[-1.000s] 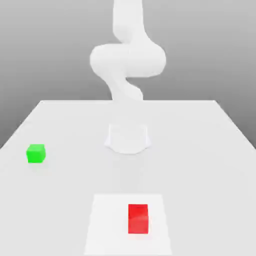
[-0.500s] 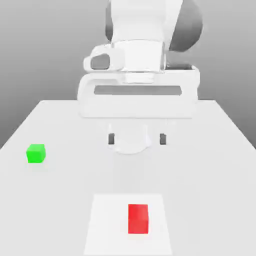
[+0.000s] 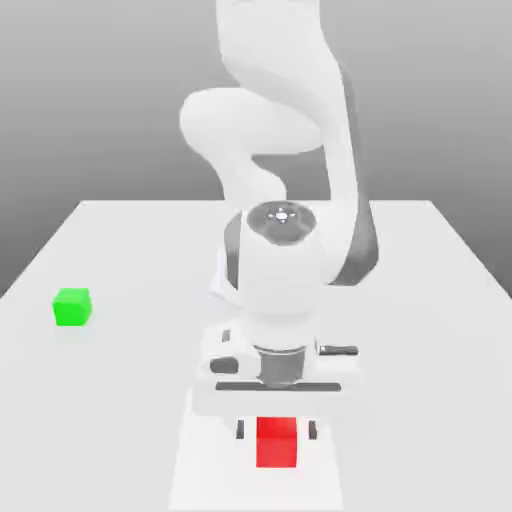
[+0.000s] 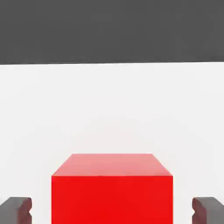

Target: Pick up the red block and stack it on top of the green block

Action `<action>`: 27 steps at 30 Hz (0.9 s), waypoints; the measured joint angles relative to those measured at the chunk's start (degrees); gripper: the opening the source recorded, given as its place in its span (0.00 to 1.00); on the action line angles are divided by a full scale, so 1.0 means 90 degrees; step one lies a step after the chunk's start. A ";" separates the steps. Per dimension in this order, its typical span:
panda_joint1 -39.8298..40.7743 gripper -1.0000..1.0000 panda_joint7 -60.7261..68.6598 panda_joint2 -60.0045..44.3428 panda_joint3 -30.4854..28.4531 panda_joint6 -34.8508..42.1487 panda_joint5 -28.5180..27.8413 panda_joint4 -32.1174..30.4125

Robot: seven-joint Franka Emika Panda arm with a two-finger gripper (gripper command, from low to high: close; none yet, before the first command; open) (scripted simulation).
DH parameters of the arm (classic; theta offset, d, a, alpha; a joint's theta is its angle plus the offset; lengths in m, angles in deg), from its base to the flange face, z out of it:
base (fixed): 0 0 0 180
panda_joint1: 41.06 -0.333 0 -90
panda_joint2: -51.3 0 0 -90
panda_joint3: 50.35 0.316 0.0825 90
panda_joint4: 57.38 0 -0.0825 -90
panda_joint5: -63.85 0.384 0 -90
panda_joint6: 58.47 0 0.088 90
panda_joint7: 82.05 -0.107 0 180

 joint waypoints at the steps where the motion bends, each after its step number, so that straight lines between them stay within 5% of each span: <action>1: 0.0001 0.00 -0.0003 0.0000 0.0001 0.0000 -0.0003 0.0000; 11: 0.0144 0.00 0.0182 0.1223 0.0065 0.1024 0.0116 -0.0194; 27: 0.3382 0.00 0.3895 0.2786 -0.2152 0.1615 -0.1224 -0.1003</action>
